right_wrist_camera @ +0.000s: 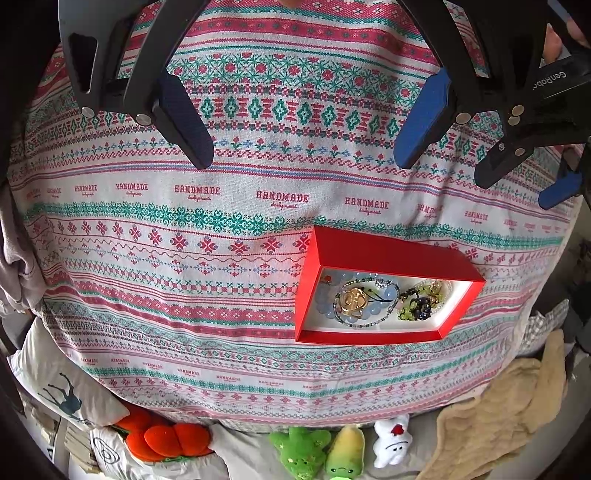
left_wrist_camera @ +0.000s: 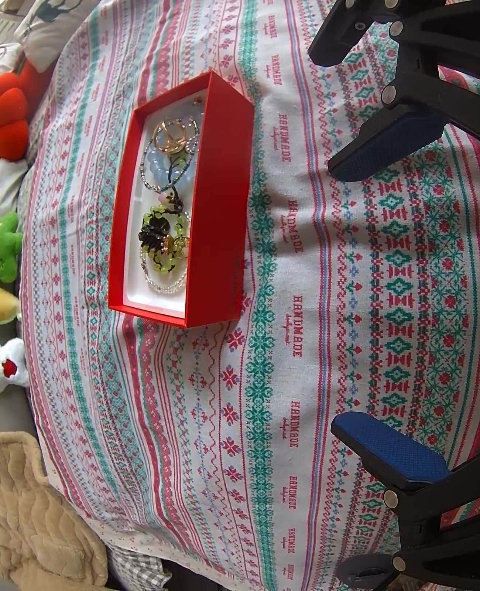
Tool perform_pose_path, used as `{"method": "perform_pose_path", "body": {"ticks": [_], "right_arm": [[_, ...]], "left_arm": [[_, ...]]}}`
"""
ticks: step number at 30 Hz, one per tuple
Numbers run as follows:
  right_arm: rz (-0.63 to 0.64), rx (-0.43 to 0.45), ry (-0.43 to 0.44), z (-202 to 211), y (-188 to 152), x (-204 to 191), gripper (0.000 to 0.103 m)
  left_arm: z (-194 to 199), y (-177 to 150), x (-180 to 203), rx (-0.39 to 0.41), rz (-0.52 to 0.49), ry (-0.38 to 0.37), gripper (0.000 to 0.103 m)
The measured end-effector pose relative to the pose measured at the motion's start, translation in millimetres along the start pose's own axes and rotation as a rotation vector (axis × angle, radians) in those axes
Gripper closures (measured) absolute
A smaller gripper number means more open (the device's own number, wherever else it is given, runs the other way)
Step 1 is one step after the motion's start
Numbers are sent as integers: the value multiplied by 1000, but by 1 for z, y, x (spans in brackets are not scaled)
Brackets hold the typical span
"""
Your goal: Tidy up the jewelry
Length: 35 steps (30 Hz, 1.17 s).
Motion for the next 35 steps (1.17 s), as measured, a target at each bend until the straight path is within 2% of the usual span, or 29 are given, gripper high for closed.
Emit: {"method": "perform_pose_path", "body": {"ticks": [31, 35], "right_arm": [[-17, -6, -15, -2, -2, 8, 4], [-18, -4, -18, -3, -1, 10, 4]], "left_arm": [[-10, -1, 10, -25, 2, 12, 1], [-14, -1, 14, -28, 10, -12, 1]]}}
Point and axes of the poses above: each gripper's, at about its wrist camera, not at the fingertips, and z roughly against the way its jaws point, x to its right, y to its top, the point moved 4 cm from there along -z, roughly the way its jaws point, and after that the axes turned 12 degrees about z, right-handed, at the moved point
